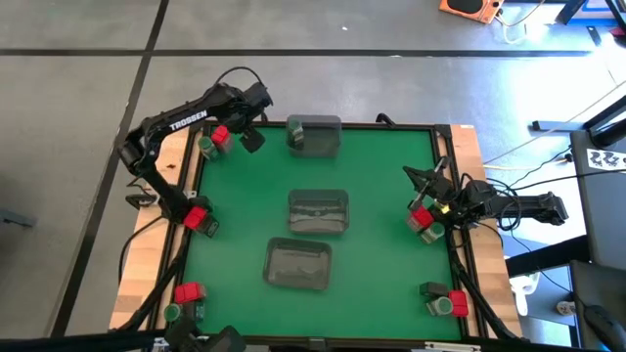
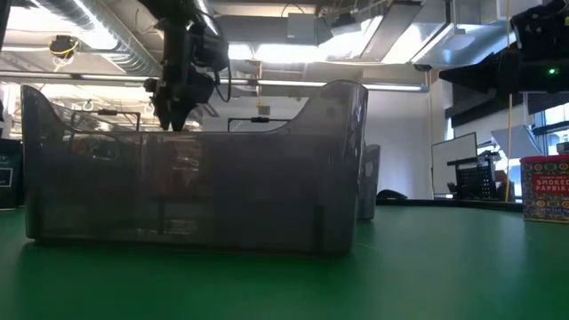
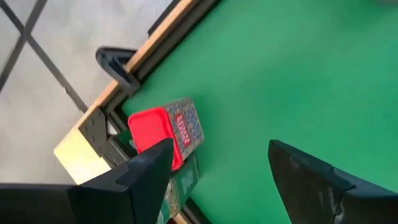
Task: Sort spices by type
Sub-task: Put the red seasoning can into the middle gray bin
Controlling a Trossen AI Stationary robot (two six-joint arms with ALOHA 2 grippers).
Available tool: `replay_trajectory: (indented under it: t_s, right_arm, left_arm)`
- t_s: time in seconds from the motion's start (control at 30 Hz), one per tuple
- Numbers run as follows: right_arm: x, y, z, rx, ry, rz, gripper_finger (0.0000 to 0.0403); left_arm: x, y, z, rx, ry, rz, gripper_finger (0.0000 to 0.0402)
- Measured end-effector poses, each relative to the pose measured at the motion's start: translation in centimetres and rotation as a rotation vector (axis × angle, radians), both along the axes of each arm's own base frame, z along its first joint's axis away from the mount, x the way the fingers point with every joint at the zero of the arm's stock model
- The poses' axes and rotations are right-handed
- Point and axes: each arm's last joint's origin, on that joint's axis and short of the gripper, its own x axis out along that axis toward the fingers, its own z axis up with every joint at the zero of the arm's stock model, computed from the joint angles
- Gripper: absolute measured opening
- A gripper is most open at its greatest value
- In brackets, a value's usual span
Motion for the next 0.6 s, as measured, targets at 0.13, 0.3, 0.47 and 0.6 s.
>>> replay_trajectory:
  t_s: [0.13, 0.3, 0.47, 0.6]
  right_arm:
    - [0.0, 0.0, -0.1, -0.007, 0.01, -0.001, 0.0005]
    - [0.0, 0.0, -0.1, -0.015, 0.016, -0.003, 0.0005]
    - [0.0, 0.0, -0.1, -0.016, 0.024, -0.004, 0.0005]
    - [0.0, 0.0, -0.2, -0.016, 0.025, -0.003, 0.0005]
  left_arm:
    - [-0.9, 0.8, -0.5, 0.014, 0.025, 0.047, 0.026]
    - [-2.2, 1.9, -0.5, 0.068, 0.056, 0.154, 0.026]
    - [-3.0, 2.5, -0.8, 0.059, 0.064, 0.182, 0.026]
    - [-3.5, 2.8, -1.5, 0.041, 0.057, 0.184, 0.0266]
